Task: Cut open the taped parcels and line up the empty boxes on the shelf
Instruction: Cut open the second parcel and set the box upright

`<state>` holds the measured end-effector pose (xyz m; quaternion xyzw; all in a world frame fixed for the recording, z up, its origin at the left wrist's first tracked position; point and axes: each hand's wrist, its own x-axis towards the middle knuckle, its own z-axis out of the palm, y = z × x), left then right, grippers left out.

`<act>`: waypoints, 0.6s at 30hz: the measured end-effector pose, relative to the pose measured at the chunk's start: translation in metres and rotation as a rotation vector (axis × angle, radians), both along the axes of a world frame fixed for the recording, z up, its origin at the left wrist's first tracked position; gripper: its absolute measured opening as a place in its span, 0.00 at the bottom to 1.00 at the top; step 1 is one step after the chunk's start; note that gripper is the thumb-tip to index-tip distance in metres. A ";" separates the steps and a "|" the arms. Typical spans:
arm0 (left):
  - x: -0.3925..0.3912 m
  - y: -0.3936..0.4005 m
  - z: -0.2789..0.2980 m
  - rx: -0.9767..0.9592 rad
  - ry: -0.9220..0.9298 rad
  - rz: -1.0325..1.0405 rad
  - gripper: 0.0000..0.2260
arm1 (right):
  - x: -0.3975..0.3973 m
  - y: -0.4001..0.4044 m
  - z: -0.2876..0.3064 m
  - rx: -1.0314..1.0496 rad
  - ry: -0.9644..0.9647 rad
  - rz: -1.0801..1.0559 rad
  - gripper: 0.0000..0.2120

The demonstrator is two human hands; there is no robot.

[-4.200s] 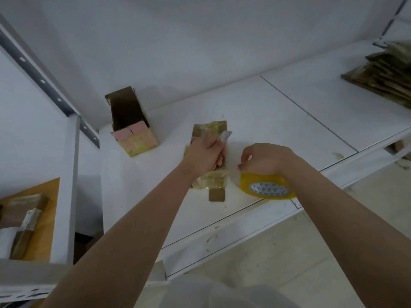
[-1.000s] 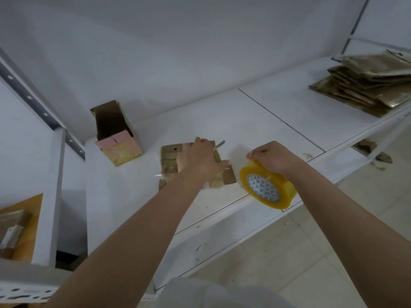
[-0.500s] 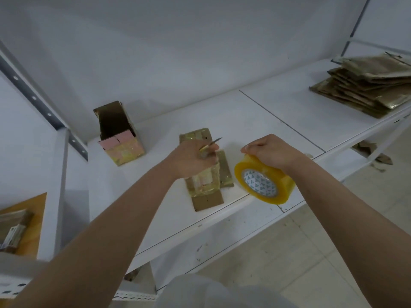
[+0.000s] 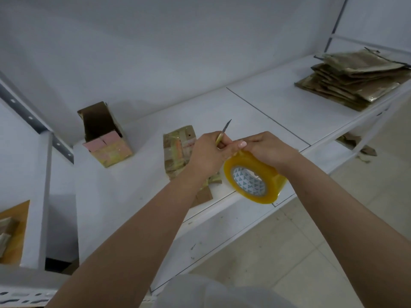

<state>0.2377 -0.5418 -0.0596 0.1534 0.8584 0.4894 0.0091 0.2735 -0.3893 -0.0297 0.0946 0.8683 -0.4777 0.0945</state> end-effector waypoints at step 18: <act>0.015 -0.051 0.019 -0.102 0.133 0.305 0.13 | -0.011 0.034 0.011 -0.197 -0.098 0.409 0.26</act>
